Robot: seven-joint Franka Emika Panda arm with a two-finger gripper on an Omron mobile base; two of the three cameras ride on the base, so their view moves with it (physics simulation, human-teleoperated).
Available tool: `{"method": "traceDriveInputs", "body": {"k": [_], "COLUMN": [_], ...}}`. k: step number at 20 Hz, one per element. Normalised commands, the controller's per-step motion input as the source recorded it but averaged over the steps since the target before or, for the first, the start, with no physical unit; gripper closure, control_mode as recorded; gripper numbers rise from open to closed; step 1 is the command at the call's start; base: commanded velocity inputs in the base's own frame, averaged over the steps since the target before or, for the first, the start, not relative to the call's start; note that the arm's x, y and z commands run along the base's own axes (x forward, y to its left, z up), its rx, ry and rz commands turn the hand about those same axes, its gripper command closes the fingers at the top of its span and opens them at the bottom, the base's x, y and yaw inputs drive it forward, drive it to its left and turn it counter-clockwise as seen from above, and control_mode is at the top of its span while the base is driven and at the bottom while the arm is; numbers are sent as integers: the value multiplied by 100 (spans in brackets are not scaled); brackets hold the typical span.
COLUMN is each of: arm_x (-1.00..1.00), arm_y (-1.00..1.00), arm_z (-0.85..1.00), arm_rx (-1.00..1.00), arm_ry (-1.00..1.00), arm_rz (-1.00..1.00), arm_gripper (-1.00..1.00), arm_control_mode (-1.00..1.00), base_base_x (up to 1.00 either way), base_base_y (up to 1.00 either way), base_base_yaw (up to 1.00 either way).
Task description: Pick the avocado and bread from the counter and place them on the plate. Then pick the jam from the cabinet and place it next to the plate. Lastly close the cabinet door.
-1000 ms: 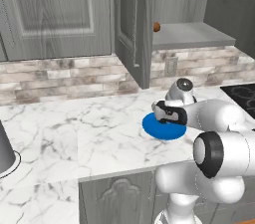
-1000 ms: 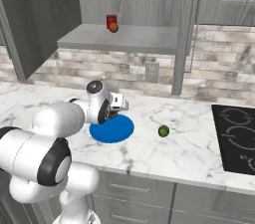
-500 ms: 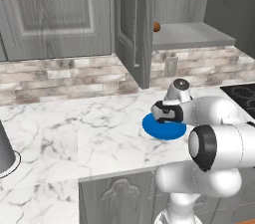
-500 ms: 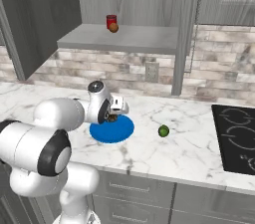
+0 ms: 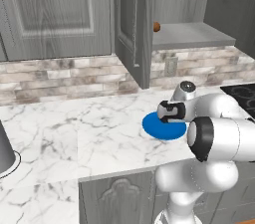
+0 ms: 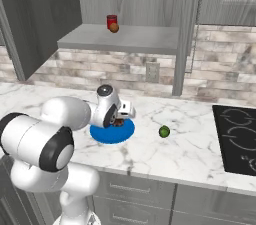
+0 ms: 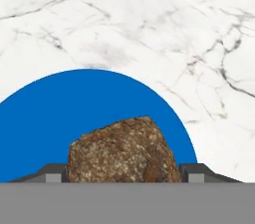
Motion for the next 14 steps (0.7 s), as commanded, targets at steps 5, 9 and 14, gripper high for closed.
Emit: {"method": "traceDriveInputs", "body": {"k": [5,9,14], "arm_x": [0,1,2], "arm_y": [-19,-4,0], "arm_z": [-19,-15,-2], "arm_rx": [0,0,0], "arm_ry": [5,4,0], "arm_rz": [1,2,1], "arm_gripper": [100,100,-100], "arm_control_mode": [-100,-100,-100], "base_base_x": [0,0,0], "base_base_y": [0,0,0], "base_base_yaw": [0,0,0]}}
